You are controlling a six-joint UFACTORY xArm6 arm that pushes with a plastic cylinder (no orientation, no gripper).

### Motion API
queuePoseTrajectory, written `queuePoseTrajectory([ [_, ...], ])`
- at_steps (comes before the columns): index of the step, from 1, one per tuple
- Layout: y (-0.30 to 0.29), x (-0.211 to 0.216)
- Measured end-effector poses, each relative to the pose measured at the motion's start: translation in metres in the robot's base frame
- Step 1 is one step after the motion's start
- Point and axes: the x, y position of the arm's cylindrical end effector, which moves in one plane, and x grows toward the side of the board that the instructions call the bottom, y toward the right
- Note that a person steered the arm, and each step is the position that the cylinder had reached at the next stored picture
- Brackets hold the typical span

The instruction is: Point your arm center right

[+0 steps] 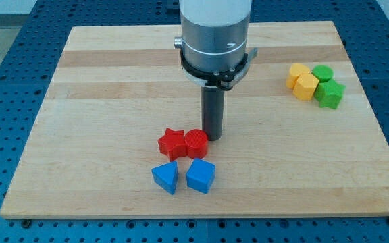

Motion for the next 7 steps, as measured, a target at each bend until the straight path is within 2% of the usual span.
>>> queuePoseTrajectory([
  [2, 0.000, 0.014],
  [4, -0.006, -0.022],
  [6, -0.052, -0.020],
  [7, -0.052, -0.007],
])
